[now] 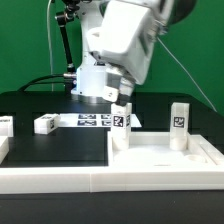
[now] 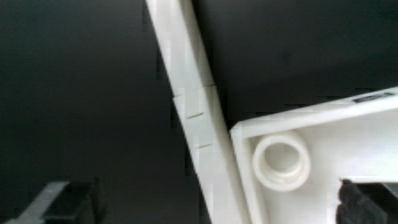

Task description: Assemble square table

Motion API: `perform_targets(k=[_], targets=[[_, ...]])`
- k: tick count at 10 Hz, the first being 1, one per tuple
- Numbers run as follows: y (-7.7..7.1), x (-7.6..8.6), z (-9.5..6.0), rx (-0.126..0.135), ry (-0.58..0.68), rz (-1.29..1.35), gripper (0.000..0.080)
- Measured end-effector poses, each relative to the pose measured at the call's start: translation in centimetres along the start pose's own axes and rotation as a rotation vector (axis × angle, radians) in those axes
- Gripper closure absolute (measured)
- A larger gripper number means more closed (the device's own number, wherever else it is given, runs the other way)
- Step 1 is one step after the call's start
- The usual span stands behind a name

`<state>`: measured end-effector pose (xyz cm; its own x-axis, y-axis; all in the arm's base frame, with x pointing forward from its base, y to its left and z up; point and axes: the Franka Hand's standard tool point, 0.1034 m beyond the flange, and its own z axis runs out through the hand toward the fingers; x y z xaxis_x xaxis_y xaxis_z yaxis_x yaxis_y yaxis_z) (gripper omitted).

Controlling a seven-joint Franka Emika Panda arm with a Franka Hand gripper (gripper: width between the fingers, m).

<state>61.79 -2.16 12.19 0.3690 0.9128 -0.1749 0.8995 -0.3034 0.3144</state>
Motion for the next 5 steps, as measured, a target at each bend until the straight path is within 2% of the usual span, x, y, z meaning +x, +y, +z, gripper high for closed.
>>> perform_targets(k=[1, 3, 5], targets=[[-0.46, -0.22, 0.18, -0.006, 0.011, 0.005, 0.0150], [-0.34, 0.04, 0.21, -0.004, 0.010, 0.014, 0.0150], [-0.39, 0.07, 0.24, -0.002, 0.011, 0.162, 0.0150]])
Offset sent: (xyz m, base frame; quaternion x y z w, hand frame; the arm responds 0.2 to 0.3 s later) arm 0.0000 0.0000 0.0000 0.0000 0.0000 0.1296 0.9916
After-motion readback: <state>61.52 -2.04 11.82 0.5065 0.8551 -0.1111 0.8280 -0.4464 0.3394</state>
